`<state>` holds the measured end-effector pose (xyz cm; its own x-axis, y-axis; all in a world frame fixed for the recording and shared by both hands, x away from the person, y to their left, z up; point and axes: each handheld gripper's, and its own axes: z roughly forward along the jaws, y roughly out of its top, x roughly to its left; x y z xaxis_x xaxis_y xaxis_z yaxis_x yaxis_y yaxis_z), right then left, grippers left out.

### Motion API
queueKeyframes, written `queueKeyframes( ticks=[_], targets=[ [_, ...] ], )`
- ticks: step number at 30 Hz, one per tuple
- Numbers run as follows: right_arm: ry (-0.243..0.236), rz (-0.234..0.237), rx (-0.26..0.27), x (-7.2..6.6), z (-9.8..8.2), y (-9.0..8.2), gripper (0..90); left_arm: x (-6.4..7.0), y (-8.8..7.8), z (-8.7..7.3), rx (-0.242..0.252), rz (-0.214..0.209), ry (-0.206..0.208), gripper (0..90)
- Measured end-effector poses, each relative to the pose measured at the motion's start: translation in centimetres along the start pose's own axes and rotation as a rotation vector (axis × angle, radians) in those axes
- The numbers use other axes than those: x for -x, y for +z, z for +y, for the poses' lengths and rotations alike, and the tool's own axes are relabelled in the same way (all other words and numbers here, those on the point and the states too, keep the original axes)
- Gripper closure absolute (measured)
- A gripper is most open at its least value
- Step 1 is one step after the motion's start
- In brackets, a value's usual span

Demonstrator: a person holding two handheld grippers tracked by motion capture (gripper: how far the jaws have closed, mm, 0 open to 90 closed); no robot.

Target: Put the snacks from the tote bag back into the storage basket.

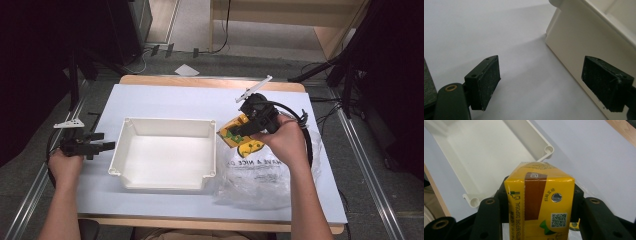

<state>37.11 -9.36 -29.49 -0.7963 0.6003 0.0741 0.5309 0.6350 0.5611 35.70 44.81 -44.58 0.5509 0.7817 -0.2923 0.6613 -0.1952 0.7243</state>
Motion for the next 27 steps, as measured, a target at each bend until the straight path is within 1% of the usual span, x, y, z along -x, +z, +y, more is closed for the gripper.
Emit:
queueKeyframes(
  ticks=[1, 2, 3, 4, 8, 9, 10, 11, 16, 17, 19, 24, 25, 27],
  targets=[
    [-0.007, 0.002, 0.005, -0.1, 0.1, 0.0, 54.7, 0.0, -0.1, -0.1, 0.0, 0.002, 0.0, 16.3],
    [-0.022, 0.005, 0.002, -0.2, 0.3, 0.1, 54.7, 0.0, -0.1, -0.1, -0.002, 0.005, -0.001, 16.3],
    [-0.038, 0.001, 0.011, -0.3, 0.4, 0.2, 54.7, 0.0, -0.2, -0.2, -0.001, 0.005, -0.001, 16.3],
    [-0.044, 0.004, 0.012, -0.4, 0.5, 0.3, 54.7, 0.0, -0.3, -0.2, 0.0, 0.009, -0.002, 16.3],
    [-0.056, 0.001, 0.026, -0.6, 1.0, 0.5, 54.6, 0.0, -0.5, -0.4, 0.002, 0.013, -0.006, 16.3],
    [-0.065, 0.004, 0.026, -0.7, 1.2, 0.5, 54.7, 0.0, -0.6, -0.5, 0.002, 0.014, -0.007, 16.3],
    [-0.062, 0.004, 0.028, -0.8, 1.3, 0.6, 54.6, 0.0, -0.7, -0.6, 0.004, 0.017, -0.007, 16.3],
    [-0.07, 0.007, 0.033, -0.8, 1.5, 0.6, 54.7, -0.1, -0.7, -0.6, 0.004, 0.017, -0.007, 16.3],
    [-0.081, 0.017, 0.054, -1.1, 2.3, 0.8, 54.7, -0.1, -1.0, -0.8, 0.006, 0.023, -0.008, 16.3],
    [-0.093, 0.019, 0.058, -1.3, 2.5, 0.9, 54.6, -0.1, -1.0, -0.8, 0.006, 0.021, -0.01, 16.3],
    [-0.095, 0.025, 0.062, -1.5, 2.9, 1.0, 54.7, -0.1, -1.1, -0.8, 0.005, 0.023, -0.011, 16.3],
    [-0.125, 0.029, 0.077, -2.2, 3.7, 1.2, 54.6, -0.1, -1.2, -0.9, 0.009, 0.025, -0.014, 16.3],
    [-0.122, 0.031, 0.078, -2.3, 3.8, 1.2, 54.6, -0.1, -1.2, -0.9, 0.007, 0.025, -0.014, 16.3],
    [-0.137, 0.031, 0.077, -2.6, 4.1, 1.5, 54.6, -0.1, -1.2, -1.0, 0.007, 0.025, -0.012, 16.3]
  ],
)
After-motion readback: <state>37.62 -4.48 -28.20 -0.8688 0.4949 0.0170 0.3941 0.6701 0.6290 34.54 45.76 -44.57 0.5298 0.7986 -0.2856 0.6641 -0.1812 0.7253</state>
